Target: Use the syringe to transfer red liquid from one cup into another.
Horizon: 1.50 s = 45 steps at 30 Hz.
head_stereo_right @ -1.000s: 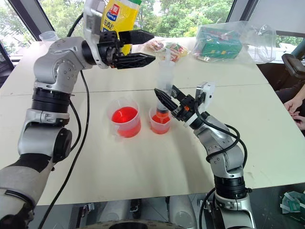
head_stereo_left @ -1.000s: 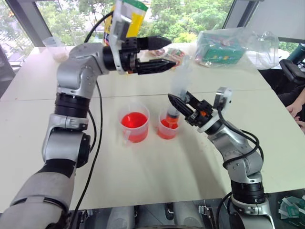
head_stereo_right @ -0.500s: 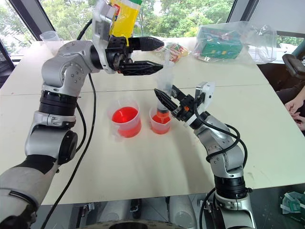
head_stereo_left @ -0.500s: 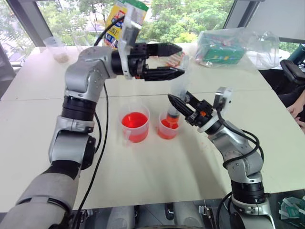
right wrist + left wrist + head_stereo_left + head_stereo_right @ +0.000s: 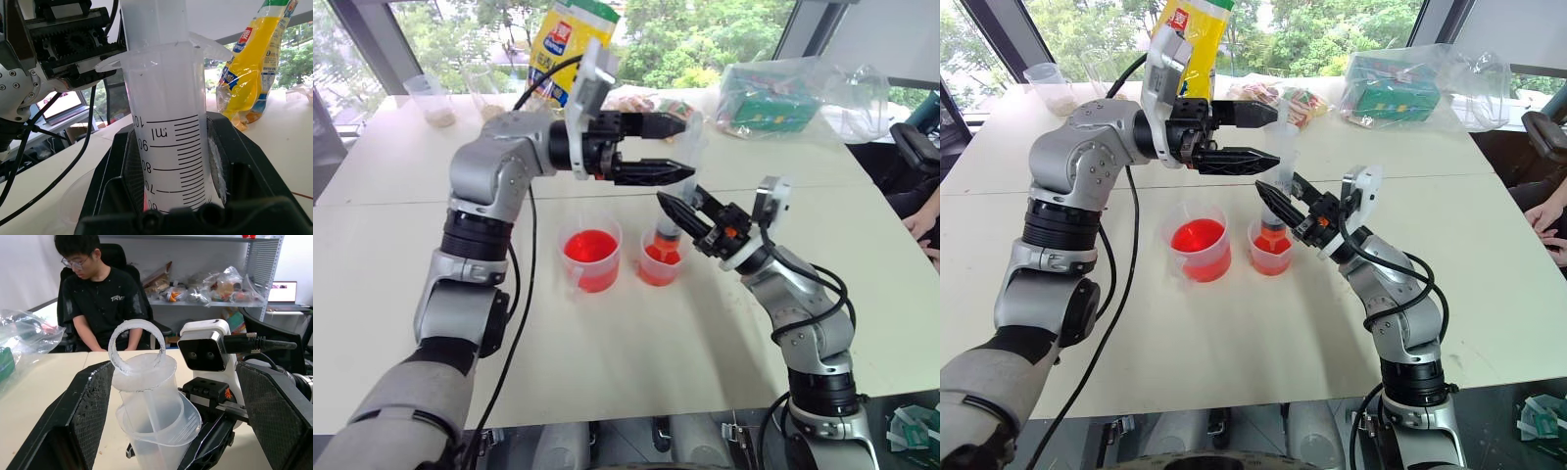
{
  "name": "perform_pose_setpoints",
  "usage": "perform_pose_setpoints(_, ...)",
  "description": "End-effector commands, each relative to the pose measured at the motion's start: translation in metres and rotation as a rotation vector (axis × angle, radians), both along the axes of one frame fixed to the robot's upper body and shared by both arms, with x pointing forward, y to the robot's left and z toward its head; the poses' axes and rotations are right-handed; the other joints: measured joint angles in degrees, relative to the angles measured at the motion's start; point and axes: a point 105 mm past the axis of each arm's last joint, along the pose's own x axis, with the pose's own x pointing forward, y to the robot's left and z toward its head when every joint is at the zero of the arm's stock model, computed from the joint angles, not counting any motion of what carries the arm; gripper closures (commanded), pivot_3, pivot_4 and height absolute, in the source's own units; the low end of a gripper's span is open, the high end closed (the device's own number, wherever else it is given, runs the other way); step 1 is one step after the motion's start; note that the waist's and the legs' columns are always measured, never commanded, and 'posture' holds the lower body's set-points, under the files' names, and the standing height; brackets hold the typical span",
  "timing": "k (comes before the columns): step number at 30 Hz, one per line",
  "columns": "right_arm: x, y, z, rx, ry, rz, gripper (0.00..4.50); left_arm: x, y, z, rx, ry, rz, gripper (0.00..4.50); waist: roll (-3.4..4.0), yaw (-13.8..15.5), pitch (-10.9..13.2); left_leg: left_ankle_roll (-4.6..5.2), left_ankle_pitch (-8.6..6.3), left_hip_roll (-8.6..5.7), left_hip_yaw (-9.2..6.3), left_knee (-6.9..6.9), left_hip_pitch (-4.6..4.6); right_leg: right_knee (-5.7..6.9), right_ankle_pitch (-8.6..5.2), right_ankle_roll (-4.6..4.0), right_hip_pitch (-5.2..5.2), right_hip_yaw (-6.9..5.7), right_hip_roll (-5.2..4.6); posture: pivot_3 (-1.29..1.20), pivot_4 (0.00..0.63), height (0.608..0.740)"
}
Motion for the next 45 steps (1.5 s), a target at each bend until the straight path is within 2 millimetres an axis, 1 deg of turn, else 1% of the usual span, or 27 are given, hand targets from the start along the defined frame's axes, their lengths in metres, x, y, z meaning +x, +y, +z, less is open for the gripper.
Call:
perform_pose_setpoints(1, -0.002, -0.001, 0.012, 0.009, -0.055, -0.005, 3.07, -0.008, 0.001, 0.013, -0.023, -0.055, -0.018, 0.47, 0.0, 0.0, 0.0, 0.0, 0.0, 0.0, 0.0, 0.0, 0.0, 0.0, 0.0, 0.0, 0.0, 0.0, 0.0, 0.0, 0.15, 0.74)
perform_pose_setpoints(4, -0.002, 0.0, 0.011, 0.007, -0.055, -0.002, 3.07, -0.006, 0.003, 0.016, -0.03, -0.063, -0.006, 0.47, 0.0, 0.0, 0.0, 0.0, 0.0, 0.0, 0.0, 0.0, 0.0, 0.0, 0.0, 0.0, 0.0, 0.0, 0.0, 0.0, 0.15, 0.74)
perform_pose_setpoints(8, -0.003, 0.002, 0.01, -0.003, -0.055, 0.008, 3.07, -0.003, -0.001, 0.02, -0.053, -0.056, 0.005, 0.47, 0.0, 0.0, 0.0, 0.0, 0.0, 0.0, 0.0, 0.0, 0.0, 0.0, 0.0, 0.0, 0.0, 0.0, 0.0, 0.0, 0.15, 0.74)
perform_pose_setpoints(12, -0.003, 0.002, 0.01, -0.009, -0.056, 0.009, 3.07, -0.001, -0.007, 0.015, -0.051, -0.043, 0.004, 0.47, 0.0, 0.1, 0.0, 0.0, 0.0, -0.01, 0.0, 0.01, 0.0, 0.0, 0.0, 0.0, 0.01, 0.0, 0.0, 0.0, 0.15, 0.74)
perform_pose_setpoints(17, -0.004, 0.002, 0.011, -0.017, -0.059, 0.008, 3.07, 0.002, -0.01, 0.016, -0.065, -0.028, 0.006, 0.47, 0.0, 0.0, 0.0, 0.0, 0.0, -0.01, 0.0, 0.01, 0.0, 0.0, 0.0, 0.0, 0.0, 0.0, 0.0, 0.0, 0.15, 0.74)
perform_pose_setpoints(20, -0.004, 0.002, 0.011, -0.02, -0.06, 0.006, 3.07, 0.004, -0.012, 0.016, -0.071, -0.025, 0.011, 1.24, 0.0, 0.0, 0.0, 0.0, 0.0, -0.01, 0.0, 0.01, 0.0, 0.0, 0.0, 0.0, 0.0, 0.0, 0.0, 0.0, 0.15, 0.74)
perform_pose_setpoints(24, -0.004, 0.002, 0.01, -0.023, -0.059, 0.005, 3.07, 0.006, -0.013, 0.017, -0.08, -0.02, 0.014, 3.08, 0.0, 0.0, 0.0, 0.0, 0.0, -0.01, 0.0, 0.01, 0.0, 0.01, 0.0, 0.0, 0.0, 0.0, 0.0, 0.0, 0.15, 0.74)
perform_pose_setpoints(25, -0.004, 0.002, 0.01, -0.023, -0.059, 0.005, 3.07, 0.006, -0.013, 0.018, -0.082, -0.019, 0.015, 3.26, 0.0, 0.0, 0.0, 0.0, 0.0, -0.01, 0.0, 0.01, 0.01, 0.01, 0.0, 0.0, 0.0, 0.0, 0.0, 0.0, 0.15, 0.74)
perform_pose_setpoints(30, -0.004, 0.002, 0.009, -0.026, -0.056, 0.006, 3.07, 0.007, -0.012, 0.015, -0.074, -0.011, 0.018, 3.26, 0.0, 0.0, 0.0, 0.0, 0.0, -0.01, 0.0, 0.01, 0.0, 0.0, 0.0, 0.0, 0.01, 0.0, 0.0, 0.0, 0.15, 0.74)
perform_pose_setpoints(34, -0.005, 0.002, 0.009, -0.029, -0.058, 0.006, 3.07, 0.004, -0.014, 0.002, -0.025, -0.009, 0.002, 3.26, 0.0, 0.0, 0.0, 0.0, 0.0, -0.01, 0.0, 0.01, 0.0, 0.0, 0.0, 0.0, 0.01, 0.0, 0.0, 0.0, 0.15, 0.74)
perform_pose_setpoints(37, -0.005, 0.002, 0.01, -0.03, -0.062, 0.006, 3.07, 0.002, -0.015, -0.003, -0.009, -0.005, -0.007, 3.26, 0.0, 0.0, 0.0, 0.0, 0.0, -0.01, 0.0, 0.01, 0.0, 0.0, 0.0, 0.0, 0.01, 0.0, 0.0, 0.0, 0.15, 0.74)
perform_pose_setpoints(45, -0.006, 0.001, 0.02, -0.028, -0.092, 0.003, 3.07, -0.002, -0.017, -0.011, 0.014, 0.005, -0.019, 3.26, 0.0, 0.0, 0.0, 0.0, 0.0, -0.01, 0.0, 0.01, 0.0, 0.01, 0.0, 0.0, 0.01, 0.0, 0.0, 0.0, 0.15, 0.74)
